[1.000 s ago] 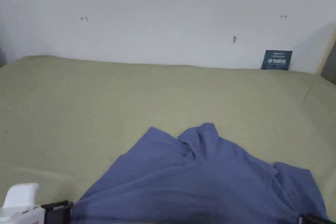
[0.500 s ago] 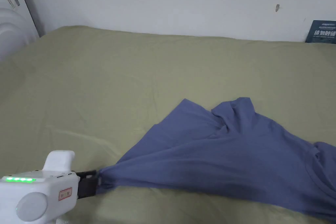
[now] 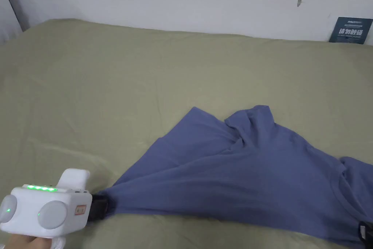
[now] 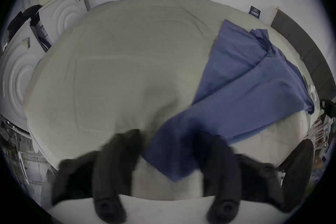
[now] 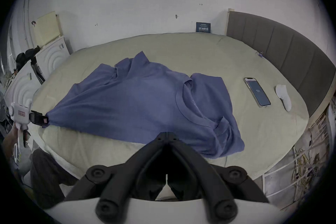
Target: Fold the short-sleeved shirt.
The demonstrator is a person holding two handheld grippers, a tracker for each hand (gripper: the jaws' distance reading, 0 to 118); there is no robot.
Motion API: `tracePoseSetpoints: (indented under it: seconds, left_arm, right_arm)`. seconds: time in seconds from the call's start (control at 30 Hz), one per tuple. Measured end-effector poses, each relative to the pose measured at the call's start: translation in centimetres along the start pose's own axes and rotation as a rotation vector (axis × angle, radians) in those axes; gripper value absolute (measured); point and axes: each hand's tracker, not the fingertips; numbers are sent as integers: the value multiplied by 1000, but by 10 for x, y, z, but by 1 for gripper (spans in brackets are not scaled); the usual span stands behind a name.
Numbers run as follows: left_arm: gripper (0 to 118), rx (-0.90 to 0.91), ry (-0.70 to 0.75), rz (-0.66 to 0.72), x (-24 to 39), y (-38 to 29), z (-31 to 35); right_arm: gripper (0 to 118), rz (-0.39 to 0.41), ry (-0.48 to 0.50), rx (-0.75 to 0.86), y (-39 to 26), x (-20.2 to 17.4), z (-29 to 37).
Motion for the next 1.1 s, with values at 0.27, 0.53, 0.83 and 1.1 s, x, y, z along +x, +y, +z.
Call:
tracePoseSetpoints:
  seconds: [0.27,0.53,0.83,1.1]
  left_arm:
    - [2,4,-17,30,4,-2,-6]
    - [2,0,-20,32,4,1,-4]
    - [2,-20,-14,-33,6,5,-1]
    - [2,-31,-21,-39,6,5,-4]
  right_arm:
    - [0,75,-5,-8,70,0,-66]
    - [0,149,6,-86,165,3,-183]
    - [72,197,42,-227,199,-3,-271]
    - [111,281,-15,-345,185,-14,-309]
